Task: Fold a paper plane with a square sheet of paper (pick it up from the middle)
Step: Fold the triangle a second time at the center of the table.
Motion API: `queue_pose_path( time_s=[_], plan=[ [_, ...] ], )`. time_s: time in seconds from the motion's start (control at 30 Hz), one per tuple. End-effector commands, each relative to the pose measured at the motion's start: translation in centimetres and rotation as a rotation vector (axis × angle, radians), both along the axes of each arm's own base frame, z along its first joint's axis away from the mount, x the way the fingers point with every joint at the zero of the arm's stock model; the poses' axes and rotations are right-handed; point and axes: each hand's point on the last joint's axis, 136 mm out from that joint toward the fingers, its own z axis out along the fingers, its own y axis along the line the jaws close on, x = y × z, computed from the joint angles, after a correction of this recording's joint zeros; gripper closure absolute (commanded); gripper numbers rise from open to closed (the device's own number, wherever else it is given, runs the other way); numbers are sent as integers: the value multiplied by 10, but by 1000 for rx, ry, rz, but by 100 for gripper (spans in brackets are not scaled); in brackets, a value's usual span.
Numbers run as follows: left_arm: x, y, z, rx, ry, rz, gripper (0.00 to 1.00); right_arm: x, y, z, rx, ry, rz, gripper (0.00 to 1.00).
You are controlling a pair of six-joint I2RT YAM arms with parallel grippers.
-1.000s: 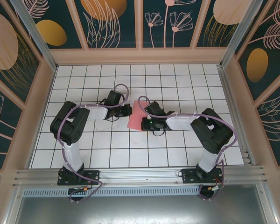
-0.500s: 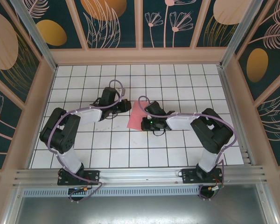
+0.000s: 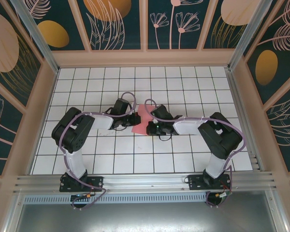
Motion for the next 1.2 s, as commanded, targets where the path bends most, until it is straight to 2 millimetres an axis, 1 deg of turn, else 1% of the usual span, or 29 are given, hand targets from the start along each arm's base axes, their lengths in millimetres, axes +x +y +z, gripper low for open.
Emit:
queue_pose_path(
  time_s=[0.0, 0.07, 0.17, 0.23, 0.33, 0.43, 0.63, 0.73, 0.83, 0.87, 0.97, 1.03, 1.1, 1.17],
  plan=[
    [-1, 10, -19, 53, 26, 26, 98, 0, -13, 12, 21, 17, -60, 93],
    [-4, 11, -21, 58, 32, 25, 98, 16, -17, 34, 75, -22, -120, 88],
    [-7, 13, -23, 61, 40, 22, 98, 34, -24, 53, 144, -64, -182, 79],
    [-8, 13, -24, 60, 45, 22, 98, 43, -29, 52, 152, -62, -211, 75],
    [-8, 13, -24, 57, 46, 24, 98, 53, -33, 46, 154, -55, -229, 68],
    [-8, 11, -22, 51, 46, 21, 97, 59, -28, 41, 167, -38, -201, 64],
    [-8, 8, -19, 28, 48, 15, 97, 63, -17, 32, 165, -16, -147, 64],
    [-8, 6, -15, 17, 46, 14, 96, 66, -14, 27, 159, -10, -134, 67],
    [-7, 4, -7, -3, 38, 14, 93, 69, -12, 22, 156, -2, -124, 72],
    [-5, 2, -1, -14, 30, 14, 91, 70, -11, 21, 152, 0, -124, 73],
    [-1, -2, 16, -49, 5, 16, 86, 74, -12, 16, 141, 1, -129, 73],
    [2, -5, 25, -65, -13, 16, 84, 74, -11, 13, 136, 4, -125, 73],
    [4, -7, 29, -73, -21, 12, 84, 74, -11, 12, 137, 7, -118, 73],
    [4, -8, 27, -75, -15, 7, 85, 72, -8, 11, 148, 12, -102, 75]
  ],
)
